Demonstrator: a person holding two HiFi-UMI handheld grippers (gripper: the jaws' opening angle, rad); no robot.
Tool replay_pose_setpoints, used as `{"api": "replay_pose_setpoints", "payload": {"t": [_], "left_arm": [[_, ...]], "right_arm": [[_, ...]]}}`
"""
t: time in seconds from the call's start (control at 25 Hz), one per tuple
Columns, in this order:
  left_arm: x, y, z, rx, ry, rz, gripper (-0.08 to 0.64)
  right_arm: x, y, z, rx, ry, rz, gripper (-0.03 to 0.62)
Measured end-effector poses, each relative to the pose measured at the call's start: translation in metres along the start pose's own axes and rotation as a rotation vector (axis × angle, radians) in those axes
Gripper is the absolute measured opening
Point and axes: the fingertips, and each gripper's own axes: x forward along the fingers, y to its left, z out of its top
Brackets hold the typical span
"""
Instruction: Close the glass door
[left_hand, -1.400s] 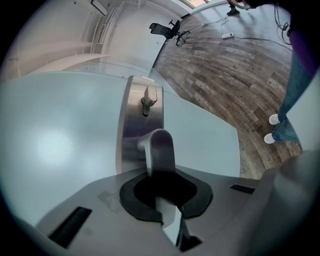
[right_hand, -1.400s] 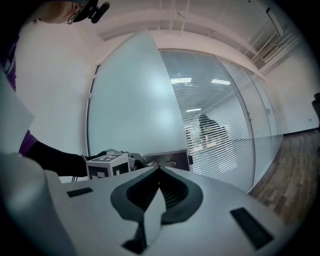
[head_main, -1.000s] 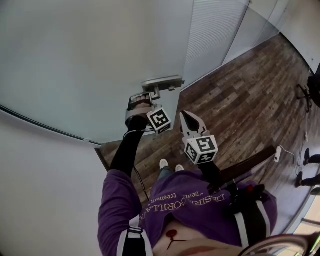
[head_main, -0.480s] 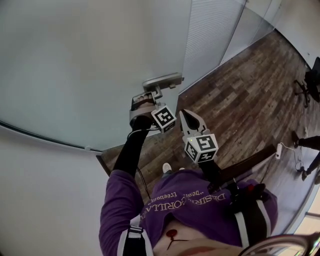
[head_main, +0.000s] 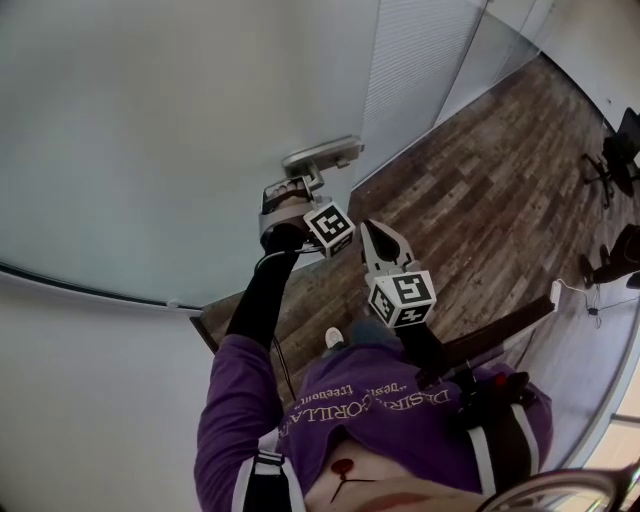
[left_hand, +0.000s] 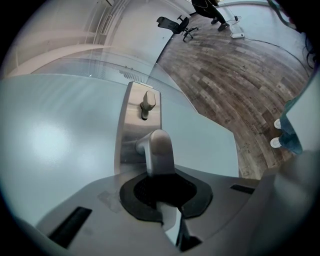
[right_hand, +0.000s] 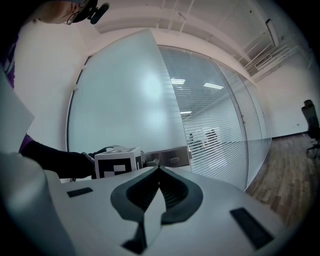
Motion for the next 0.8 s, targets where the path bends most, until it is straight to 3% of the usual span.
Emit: {"api": "replay_pose_setpoints", "payload": {"t": [0.8], "left_arm": [[0.046,0.024,-0.007,-0.032,0.046,-0.014,0.008]], "right_arm": [[0.077,-0.044,0.020,0.006,0.014,0.068,-0.011]]}}
